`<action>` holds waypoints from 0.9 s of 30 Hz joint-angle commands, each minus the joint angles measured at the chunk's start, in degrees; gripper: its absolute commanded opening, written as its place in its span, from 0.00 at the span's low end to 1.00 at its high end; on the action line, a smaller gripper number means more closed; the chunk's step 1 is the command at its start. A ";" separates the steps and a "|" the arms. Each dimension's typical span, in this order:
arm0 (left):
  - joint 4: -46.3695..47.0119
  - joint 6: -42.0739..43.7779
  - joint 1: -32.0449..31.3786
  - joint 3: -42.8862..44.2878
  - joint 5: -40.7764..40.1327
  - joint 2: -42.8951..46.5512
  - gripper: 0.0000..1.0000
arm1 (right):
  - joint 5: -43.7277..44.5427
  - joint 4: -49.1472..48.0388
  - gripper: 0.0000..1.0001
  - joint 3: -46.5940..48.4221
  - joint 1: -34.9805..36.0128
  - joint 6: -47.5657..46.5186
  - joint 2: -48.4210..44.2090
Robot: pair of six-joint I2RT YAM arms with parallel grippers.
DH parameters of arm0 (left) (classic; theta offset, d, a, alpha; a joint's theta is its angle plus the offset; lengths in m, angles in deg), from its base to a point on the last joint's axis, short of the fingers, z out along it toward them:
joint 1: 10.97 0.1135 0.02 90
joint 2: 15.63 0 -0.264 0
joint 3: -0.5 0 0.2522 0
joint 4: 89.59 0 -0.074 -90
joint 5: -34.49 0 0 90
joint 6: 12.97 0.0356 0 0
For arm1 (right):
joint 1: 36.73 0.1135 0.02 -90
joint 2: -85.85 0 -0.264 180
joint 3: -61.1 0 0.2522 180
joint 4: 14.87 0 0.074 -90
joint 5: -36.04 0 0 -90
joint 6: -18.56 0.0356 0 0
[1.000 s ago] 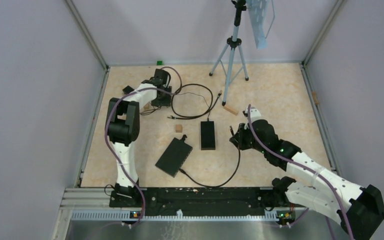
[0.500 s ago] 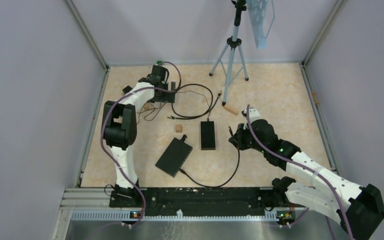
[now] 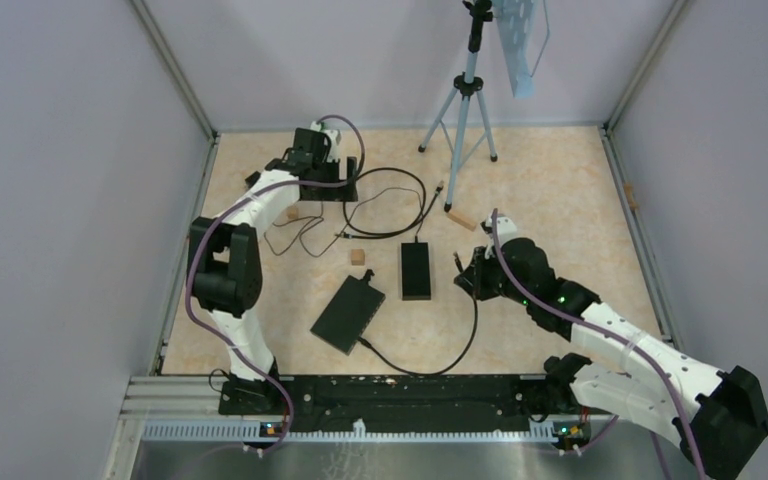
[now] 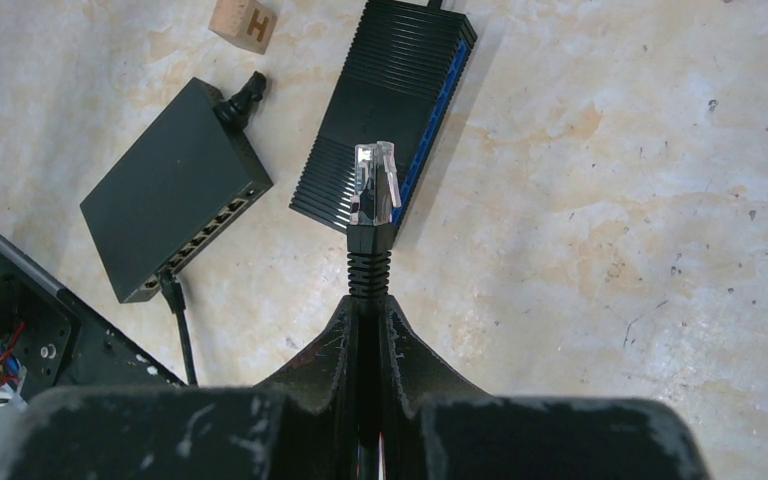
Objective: Insert the plug into the switch port
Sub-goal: Move the connector to the center of the board.
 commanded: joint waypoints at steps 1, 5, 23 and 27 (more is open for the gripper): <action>2.38 0.01 -0.26 -2.42 3.58 1.47 0.99 | -1.16 -3.21 0.00 -0.32 -0.54 -0.39 0.28; 3.33 -0.59 -0.62 -3.53 3.91 1.53 0.99 | -1.26 -3.03 0.00 -0.32 -0.53 -0.42 0.23; 6.17 -4.13 -1.59 -2.97 -0.14 2.70 0.94 | -1.62 -3.34 0.00 -0.90 -0.56 -0.37 -0.12; 5.72 -4.56 -1.60 1.57 -1.73 4.57 0.97 | -2.51 -4.47 0.00 -1.00 -0.50 -1.49 -0.49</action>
